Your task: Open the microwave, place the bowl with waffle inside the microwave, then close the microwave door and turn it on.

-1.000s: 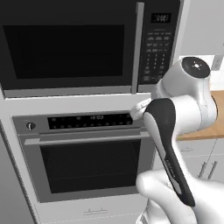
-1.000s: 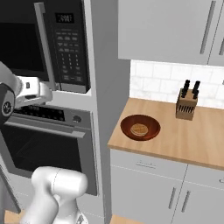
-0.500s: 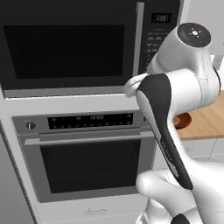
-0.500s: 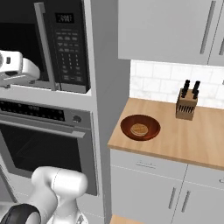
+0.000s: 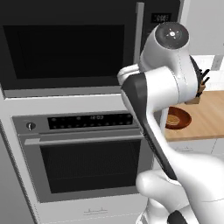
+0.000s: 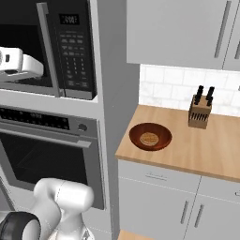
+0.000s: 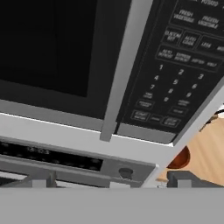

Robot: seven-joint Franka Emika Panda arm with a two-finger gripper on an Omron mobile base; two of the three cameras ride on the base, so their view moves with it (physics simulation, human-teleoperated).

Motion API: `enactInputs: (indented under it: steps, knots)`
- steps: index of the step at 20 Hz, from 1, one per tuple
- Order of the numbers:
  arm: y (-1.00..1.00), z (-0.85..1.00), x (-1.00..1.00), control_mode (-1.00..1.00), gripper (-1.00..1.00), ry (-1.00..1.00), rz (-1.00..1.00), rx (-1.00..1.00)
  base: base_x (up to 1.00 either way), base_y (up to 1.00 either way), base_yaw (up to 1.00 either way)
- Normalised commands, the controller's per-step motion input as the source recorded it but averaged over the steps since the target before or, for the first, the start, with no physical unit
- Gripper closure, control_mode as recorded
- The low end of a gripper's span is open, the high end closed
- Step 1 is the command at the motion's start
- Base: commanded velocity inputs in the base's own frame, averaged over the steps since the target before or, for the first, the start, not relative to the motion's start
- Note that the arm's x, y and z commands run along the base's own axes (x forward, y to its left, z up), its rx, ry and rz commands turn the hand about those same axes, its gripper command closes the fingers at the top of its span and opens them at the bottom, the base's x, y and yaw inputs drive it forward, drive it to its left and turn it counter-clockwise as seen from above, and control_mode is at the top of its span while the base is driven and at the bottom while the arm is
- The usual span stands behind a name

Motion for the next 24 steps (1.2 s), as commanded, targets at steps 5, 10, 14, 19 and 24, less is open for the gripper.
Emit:
enactInputs:
  steps: [5,10,14,19,24]
  knots:
    - [0.0,0.0,0.6,-1.0,-1.0,0.0,-0.13,0.0,0.0,0.0,0.0]
    - [-0.02,-0.17,0.69,-1.0,-1.0,0.0,-0.06,0.0,0.0,0.0,0.0]
    - [-0.02,-0.28,0.6,-1.0,-1.0,-0.05,-0.04,0.0,0.0,0.0,0.0]
    - [0.0,-0.27,0.49,-1.0,-1.0,-0.12,-0.02,0.0,0.0,0.0,0.0]
    - [-0.02,-0.19,0.44,-1.0,-1.0,-0.18,0.0,0.0,0.0,0.0,0.0]
